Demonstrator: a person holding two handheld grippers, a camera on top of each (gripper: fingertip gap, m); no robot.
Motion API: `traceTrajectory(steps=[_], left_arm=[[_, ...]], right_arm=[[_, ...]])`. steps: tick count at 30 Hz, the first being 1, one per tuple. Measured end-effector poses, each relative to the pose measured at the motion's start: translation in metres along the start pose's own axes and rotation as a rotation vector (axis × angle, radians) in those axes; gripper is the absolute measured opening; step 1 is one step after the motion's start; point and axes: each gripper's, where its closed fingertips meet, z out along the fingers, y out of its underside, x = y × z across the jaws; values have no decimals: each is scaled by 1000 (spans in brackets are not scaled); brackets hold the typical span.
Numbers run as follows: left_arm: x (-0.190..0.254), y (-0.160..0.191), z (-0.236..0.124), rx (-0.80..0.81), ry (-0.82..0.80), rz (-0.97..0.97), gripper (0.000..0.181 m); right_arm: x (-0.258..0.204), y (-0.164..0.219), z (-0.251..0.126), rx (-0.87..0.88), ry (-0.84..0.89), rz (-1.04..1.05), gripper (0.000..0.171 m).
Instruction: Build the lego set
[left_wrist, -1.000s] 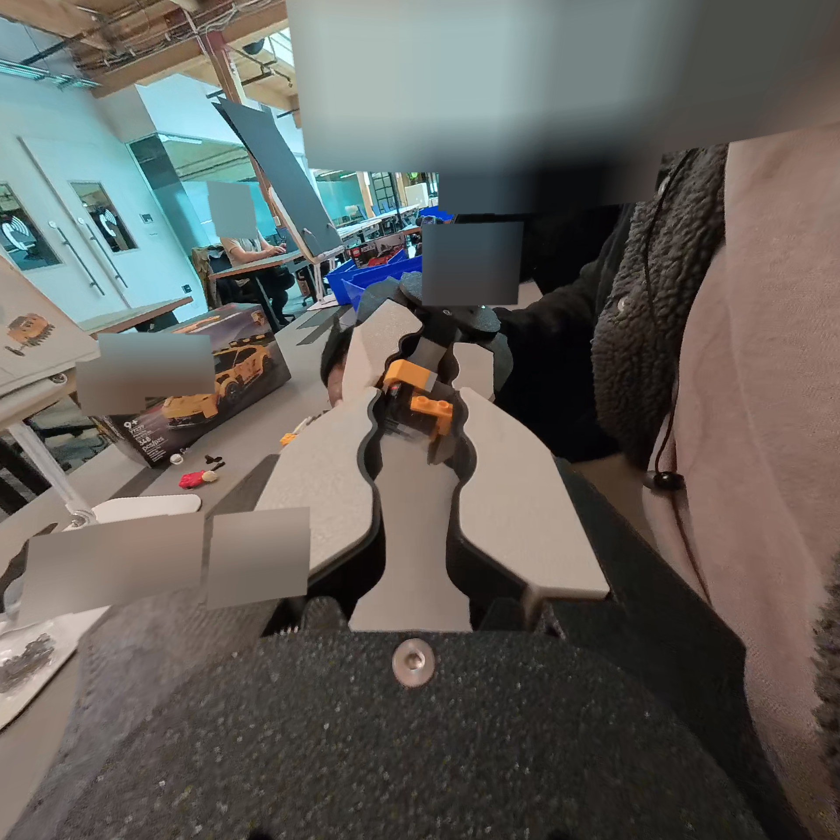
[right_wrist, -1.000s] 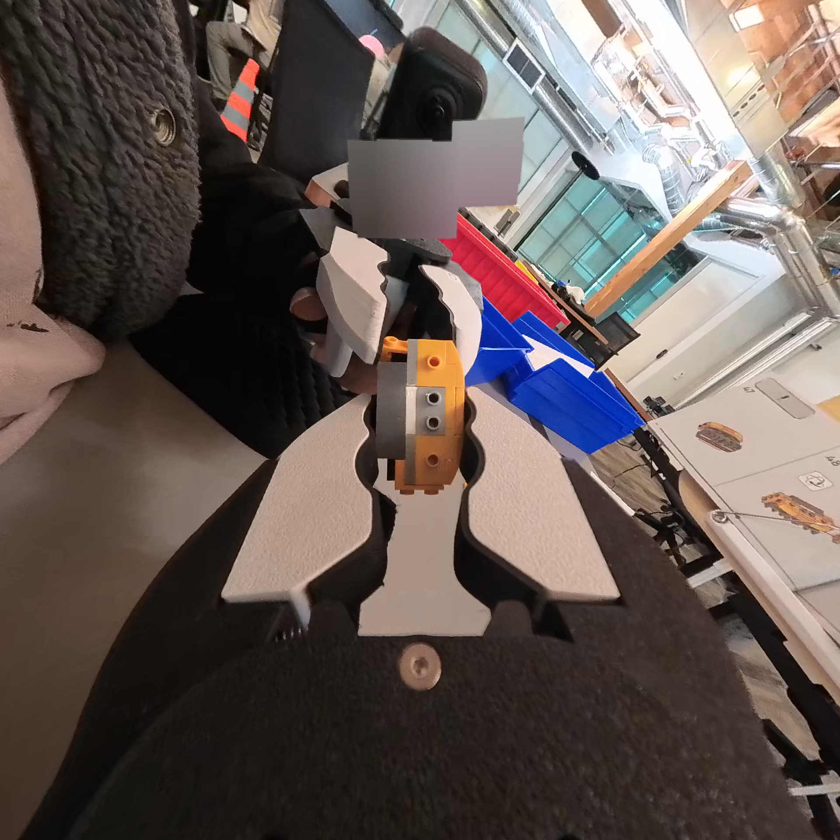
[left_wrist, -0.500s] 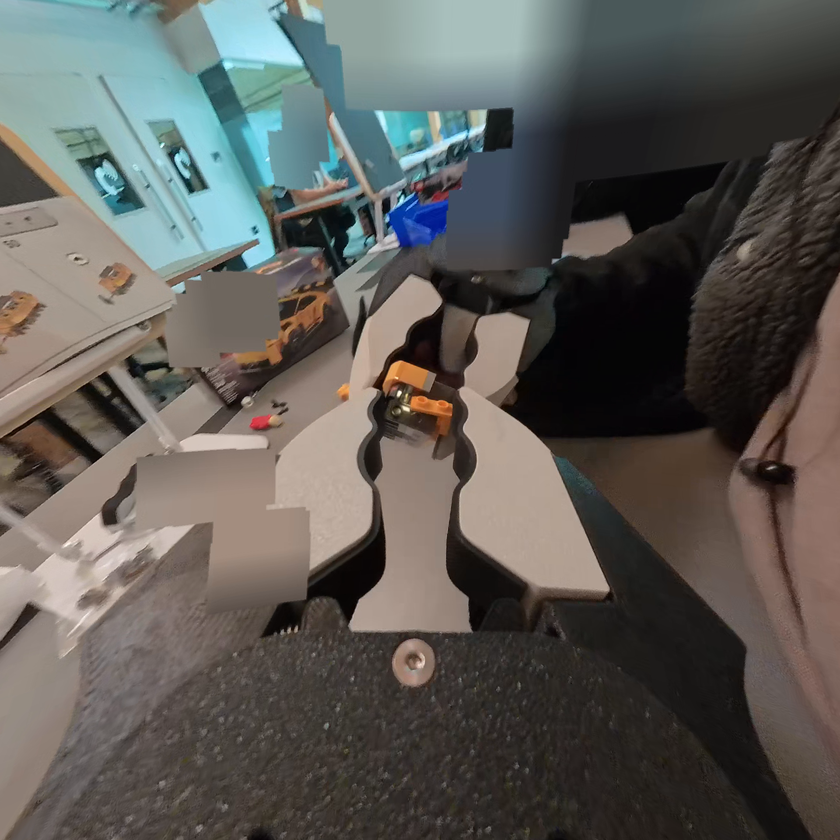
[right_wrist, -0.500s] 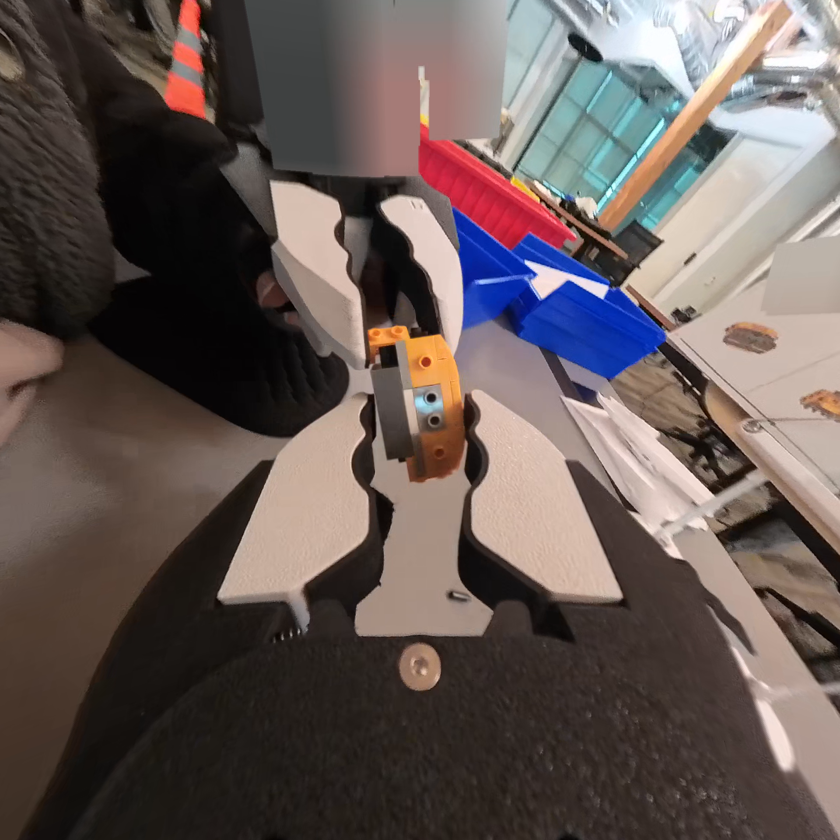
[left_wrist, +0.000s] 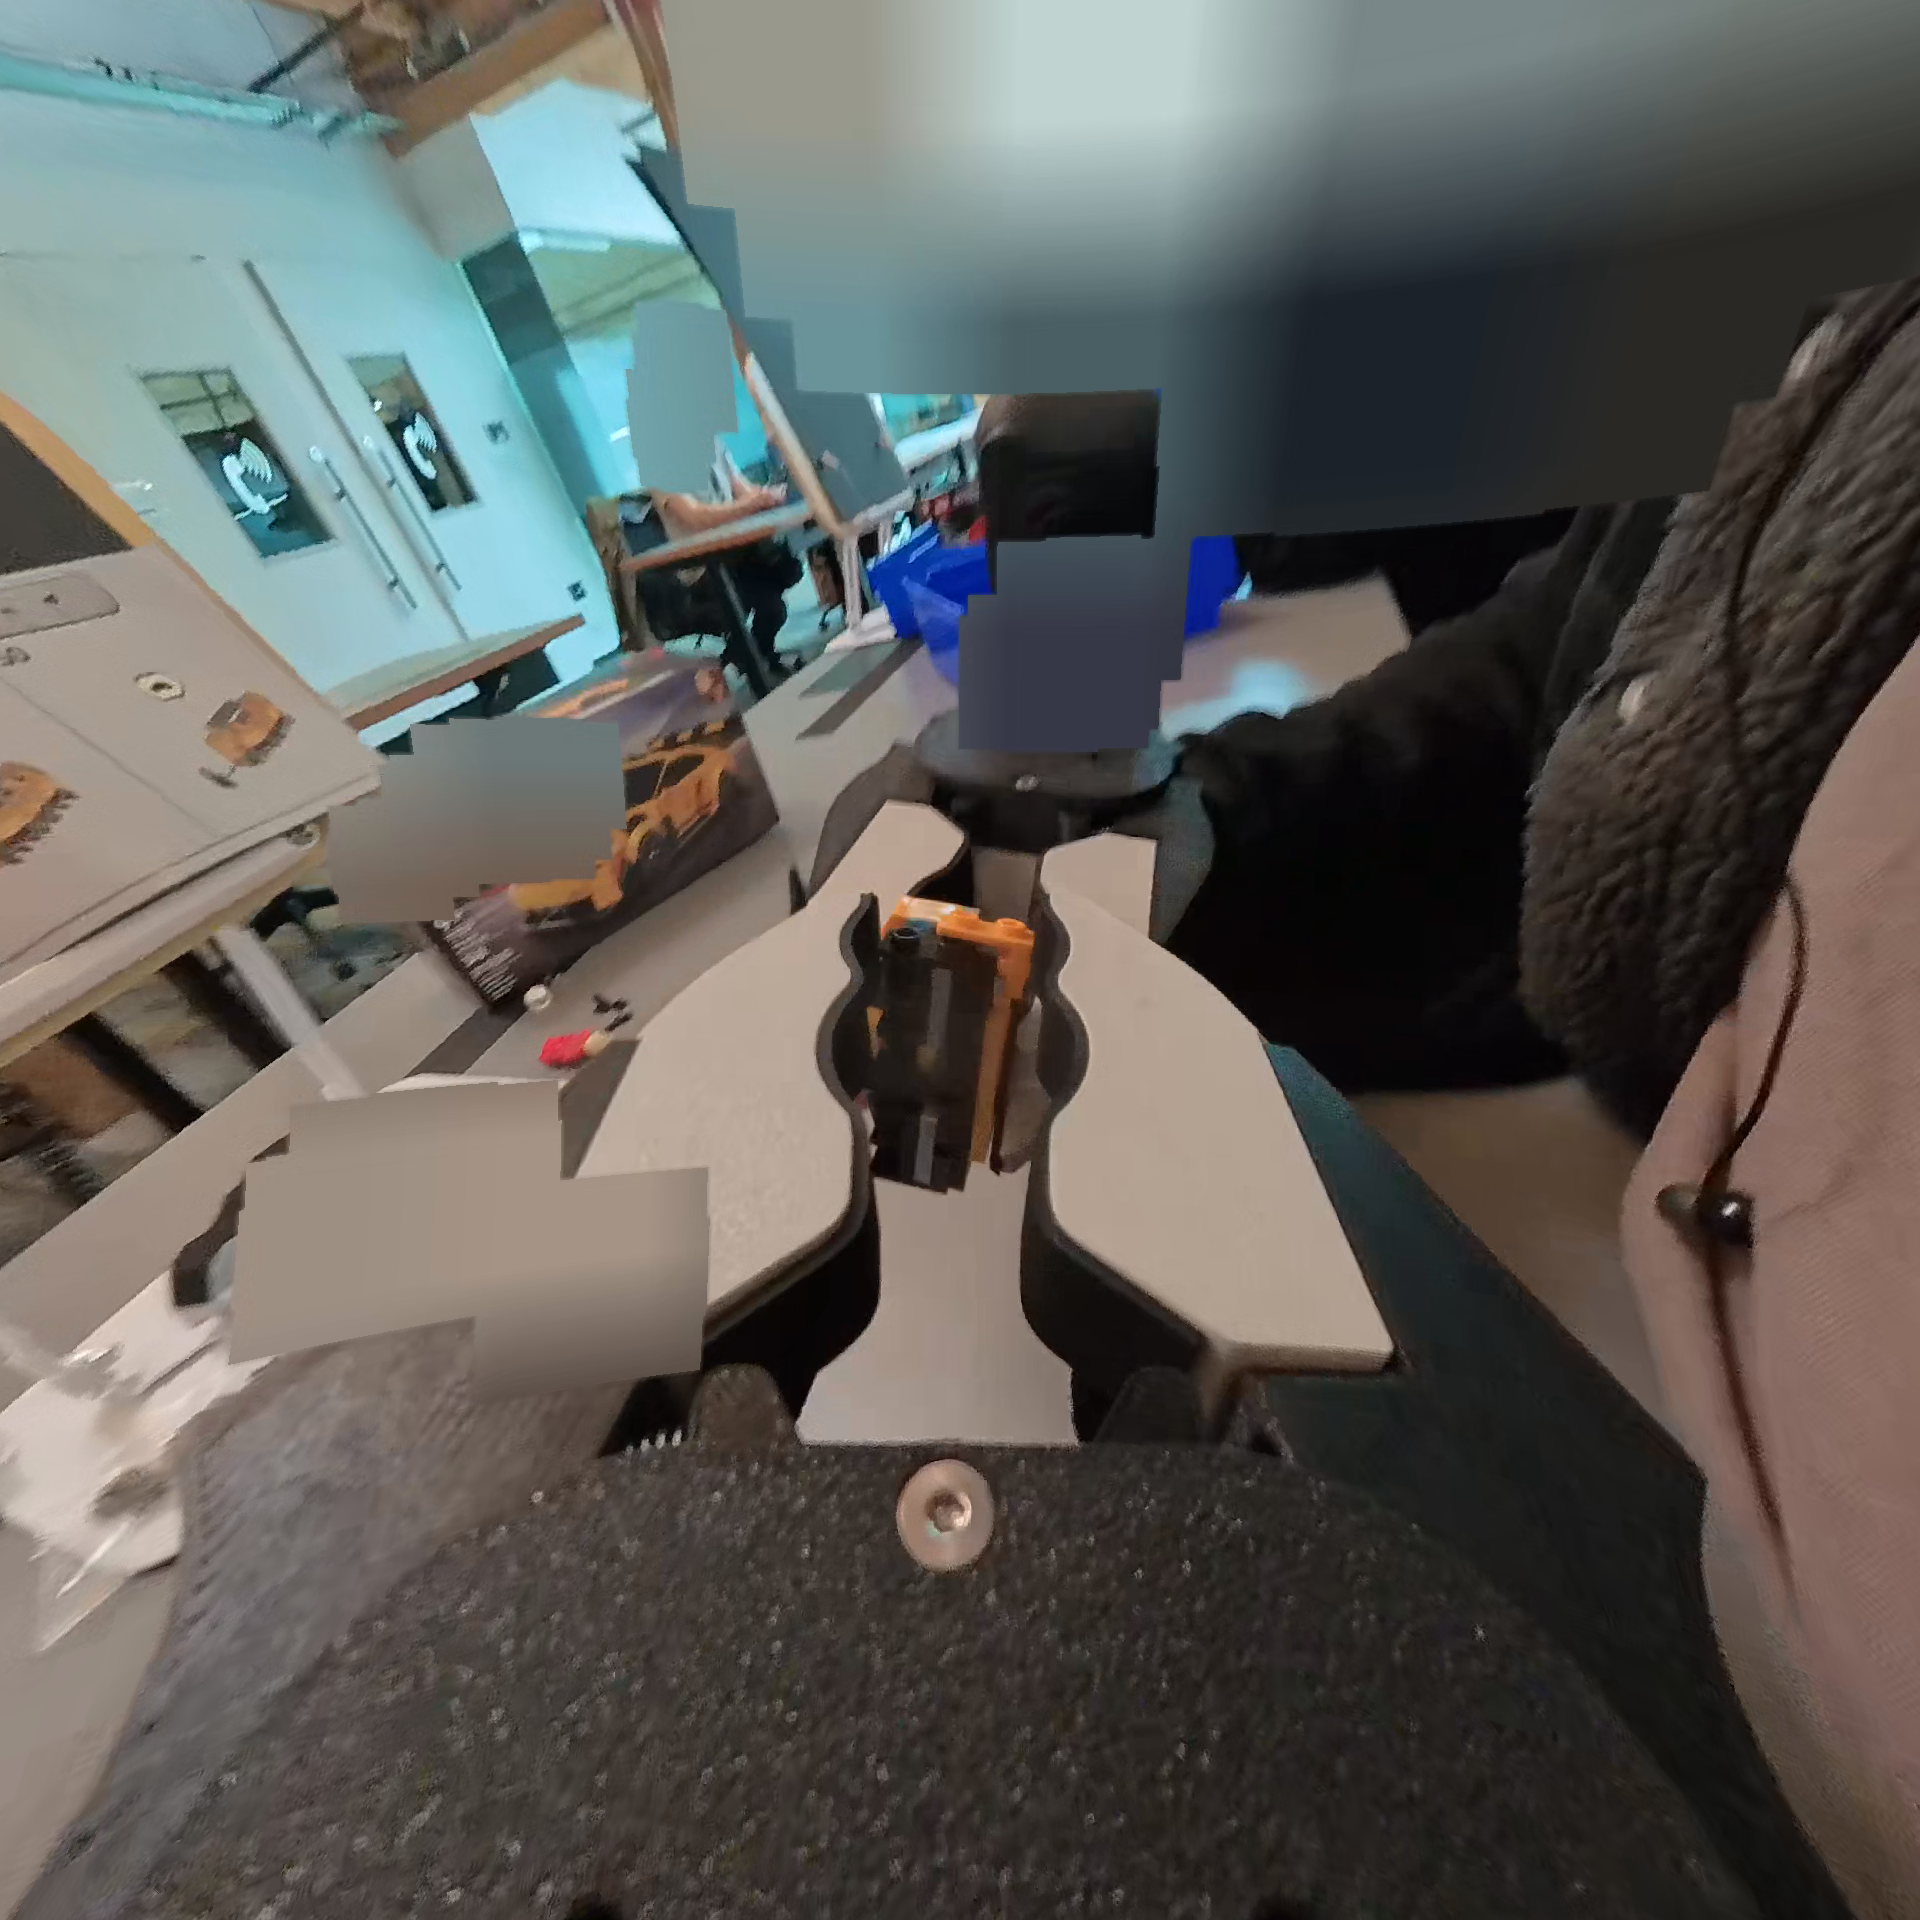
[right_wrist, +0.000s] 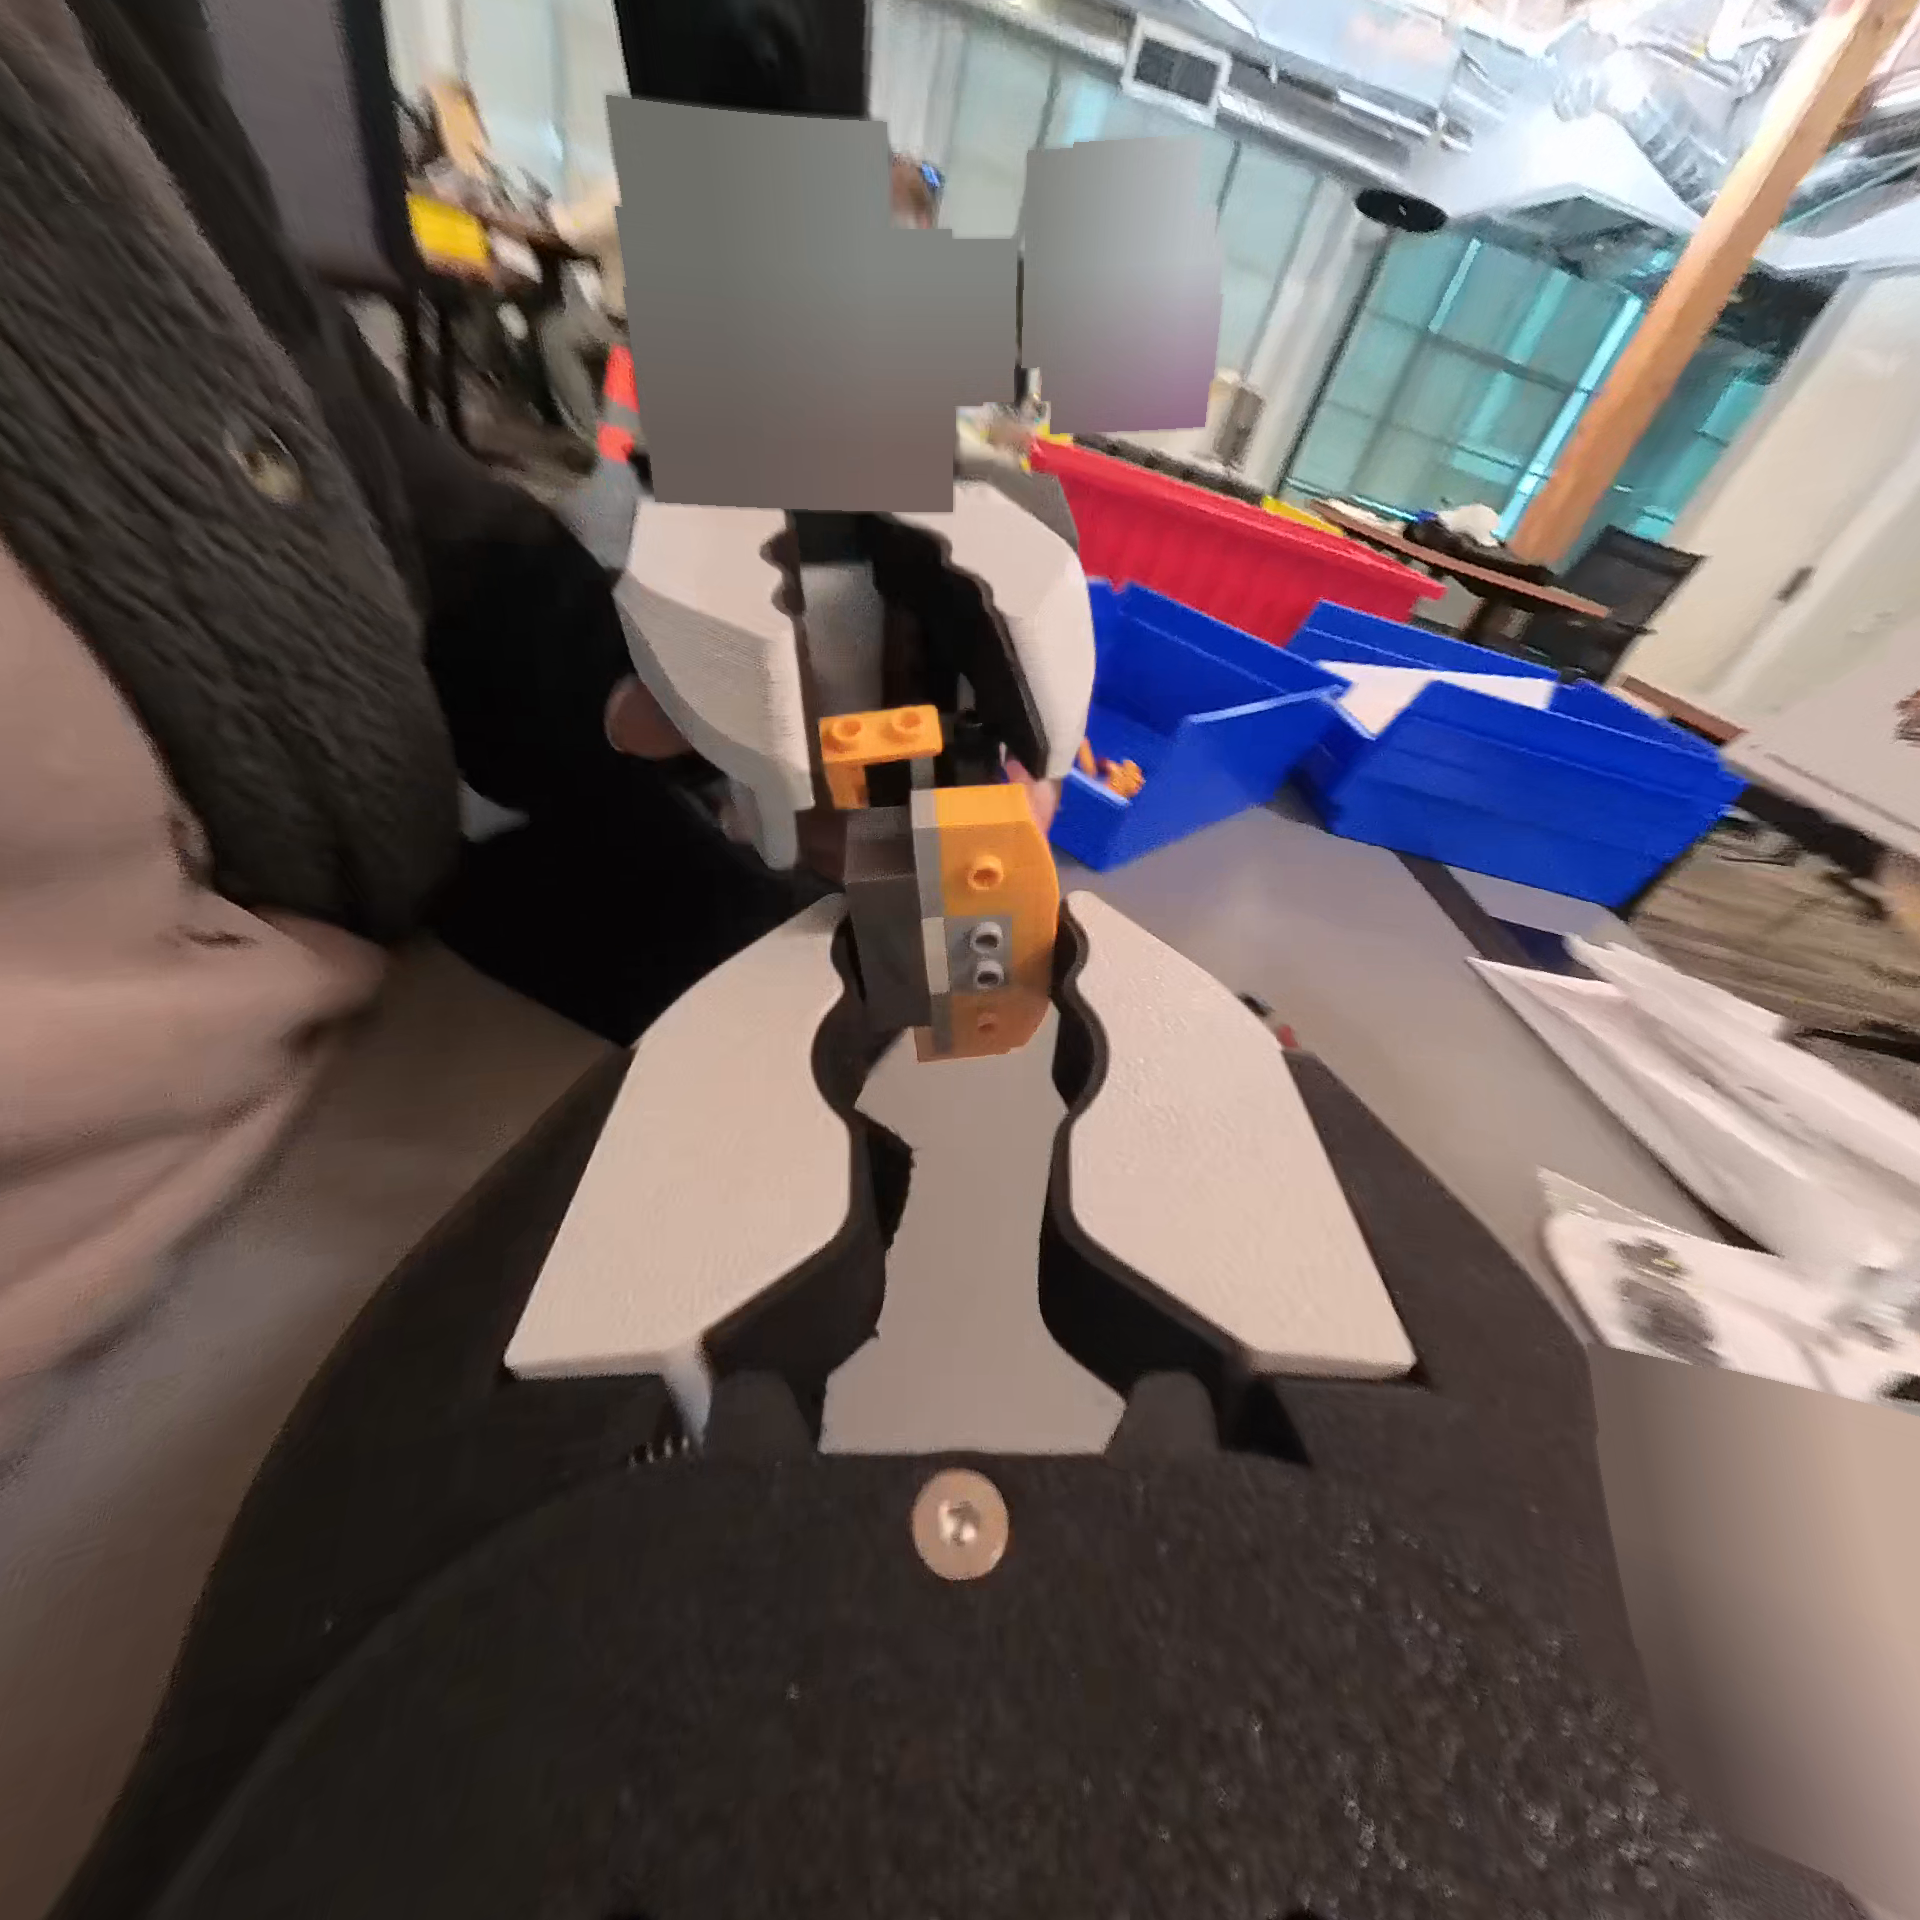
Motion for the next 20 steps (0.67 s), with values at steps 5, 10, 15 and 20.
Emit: traceTrajectory(steps=[5, 10, 15, 20], left_arm=[[0, -16, 3, 126, 26, -110, 26], [-4, -22, 1, 219, 36, -216, 27], [-8, -27, -1, 332, 23, -279, 27], [-14, -30, -3, 432, -7, -325, 27]], right_arm=[[-4, -15, -4, 107, -73, 142, 34], [-4, -22, -7, 167, -111, 238, 33], [-3, -26, -7, 190, -112, 282, 33], [0, -29, -6, 204, -94, 333, 33]])
